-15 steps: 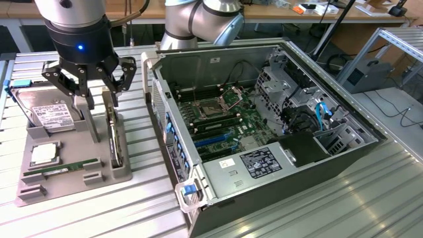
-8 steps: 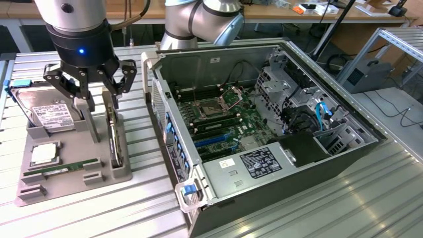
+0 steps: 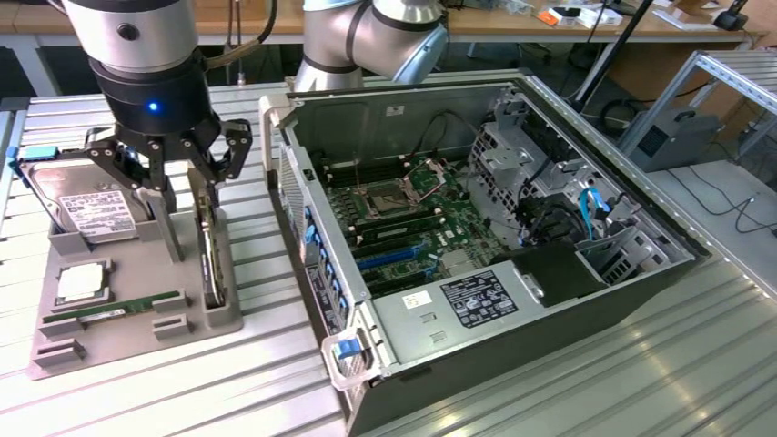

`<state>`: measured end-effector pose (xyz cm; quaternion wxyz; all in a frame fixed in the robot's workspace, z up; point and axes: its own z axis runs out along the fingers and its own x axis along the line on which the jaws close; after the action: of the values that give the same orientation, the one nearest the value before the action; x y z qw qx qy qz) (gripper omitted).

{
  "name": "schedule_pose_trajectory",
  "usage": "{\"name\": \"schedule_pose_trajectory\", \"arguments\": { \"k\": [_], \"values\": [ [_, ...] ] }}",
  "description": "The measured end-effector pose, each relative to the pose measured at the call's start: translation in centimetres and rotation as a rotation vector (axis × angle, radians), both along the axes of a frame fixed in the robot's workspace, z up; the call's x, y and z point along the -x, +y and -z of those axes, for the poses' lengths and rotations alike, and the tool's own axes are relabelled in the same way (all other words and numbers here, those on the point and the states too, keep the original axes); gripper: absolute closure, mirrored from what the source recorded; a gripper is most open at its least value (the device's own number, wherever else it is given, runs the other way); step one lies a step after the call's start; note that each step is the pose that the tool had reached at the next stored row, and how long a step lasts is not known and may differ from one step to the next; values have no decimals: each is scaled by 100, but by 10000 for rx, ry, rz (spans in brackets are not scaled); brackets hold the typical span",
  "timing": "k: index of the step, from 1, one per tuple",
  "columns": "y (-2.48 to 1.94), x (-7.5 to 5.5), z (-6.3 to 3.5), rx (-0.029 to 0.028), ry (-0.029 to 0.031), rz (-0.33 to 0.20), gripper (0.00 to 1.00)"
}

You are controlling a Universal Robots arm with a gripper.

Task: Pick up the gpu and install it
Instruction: 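Pick up the gpu and move the gpu toward the slot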

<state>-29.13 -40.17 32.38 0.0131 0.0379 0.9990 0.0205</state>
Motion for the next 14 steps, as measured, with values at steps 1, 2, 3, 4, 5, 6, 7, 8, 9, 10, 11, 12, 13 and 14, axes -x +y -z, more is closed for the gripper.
{"name": "schedule_pose_trajectory", "arguments": {
  "k": [1,2,3,4,5,6,7,8,9,10,11,12,13,14],
  "values": [
    [-2,0,14,2,0,0,52],
    [-3,0,26,4,-1,0,52],
    [-4,0,33,6,0,0,52],
    [-4,0,42,7,-1,0,52],
    [-4,0,51,8,0,0,52],
    [-5,0,64,8,-1,0,52],
    [-5,0,78,10,0,0,52],
    [-6,0,88,11,0,-1,52],
    [-6,0,95,12,0,0,52],
    [-6,0,100,12,0,0,52],
    [-7,0,113,13,0,0,52],
    [-7,0,121,13,0,0,52],
    [-8,0,134,14,0,0,52],
    [-9,0,144,14,0,0,52]
  ]
}}
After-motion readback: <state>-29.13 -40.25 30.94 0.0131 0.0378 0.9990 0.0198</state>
